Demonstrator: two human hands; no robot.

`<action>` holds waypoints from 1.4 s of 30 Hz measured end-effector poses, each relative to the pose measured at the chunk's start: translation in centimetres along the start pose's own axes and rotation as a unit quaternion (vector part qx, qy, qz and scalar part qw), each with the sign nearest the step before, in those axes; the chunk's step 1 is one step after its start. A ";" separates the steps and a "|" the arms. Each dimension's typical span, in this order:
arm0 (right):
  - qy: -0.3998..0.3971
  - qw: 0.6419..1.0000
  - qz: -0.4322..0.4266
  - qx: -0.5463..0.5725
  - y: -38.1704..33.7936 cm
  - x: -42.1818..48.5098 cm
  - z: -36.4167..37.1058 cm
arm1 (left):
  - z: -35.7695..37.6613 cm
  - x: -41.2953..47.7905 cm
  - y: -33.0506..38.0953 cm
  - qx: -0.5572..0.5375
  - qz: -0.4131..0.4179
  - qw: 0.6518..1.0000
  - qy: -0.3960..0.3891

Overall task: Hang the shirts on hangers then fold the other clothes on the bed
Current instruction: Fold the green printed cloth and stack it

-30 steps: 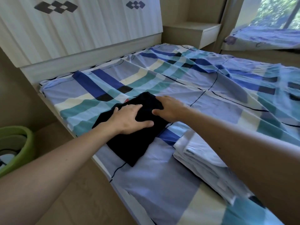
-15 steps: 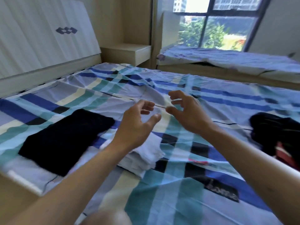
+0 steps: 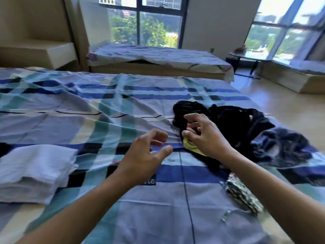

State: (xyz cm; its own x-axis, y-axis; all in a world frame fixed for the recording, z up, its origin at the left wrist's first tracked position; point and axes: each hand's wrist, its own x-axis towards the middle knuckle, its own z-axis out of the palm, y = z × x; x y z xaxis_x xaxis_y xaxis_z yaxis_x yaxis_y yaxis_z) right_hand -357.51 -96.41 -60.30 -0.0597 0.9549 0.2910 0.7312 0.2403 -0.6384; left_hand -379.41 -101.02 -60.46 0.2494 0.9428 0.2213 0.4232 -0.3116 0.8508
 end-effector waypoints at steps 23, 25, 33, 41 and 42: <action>-0.398 0.772 0.208 -0.450 9.6 -7.6 -4.0 | 5.9 -0.1 -3.4 0.045 0.010 0.991 -0.122; -0.366 0.793 0.178 -0.453 9.5 -6.9 -3.4 | 5.6 -0.4 -3.5 0.052 0.004 0.991 -0.121; -0.241 0.959 0.147 0.006 2.0 -3.2 -3.9 | 5.1 -0.7 -2.8 -0.004 -0.013 0.988 -0.151; -0.174 0.899 0.040 0.400 -5.7 -2.7 -0.4 | 2.5 -0.5 -0.4 -0.227 0.024 0.971 -0.065; -0.207 0.880 0.027 0.427 -6.1 -2.7 -0.3 | 2.0 -0.4 -0.4 -0.232 0.031 0.972 -0.024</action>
State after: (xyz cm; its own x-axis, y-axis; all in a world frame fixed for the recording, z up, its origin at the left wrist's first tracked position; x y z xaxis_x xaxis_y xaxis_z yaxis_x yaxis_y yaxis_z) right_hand -361.63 -100.50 -56.98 -0.4120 0.9083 0.0720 -0.0255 0.0675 -0.9974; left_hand -377.92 -101.56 -61.82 0.3072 0.9140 0.2651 -0.0296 -0.2693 0.9626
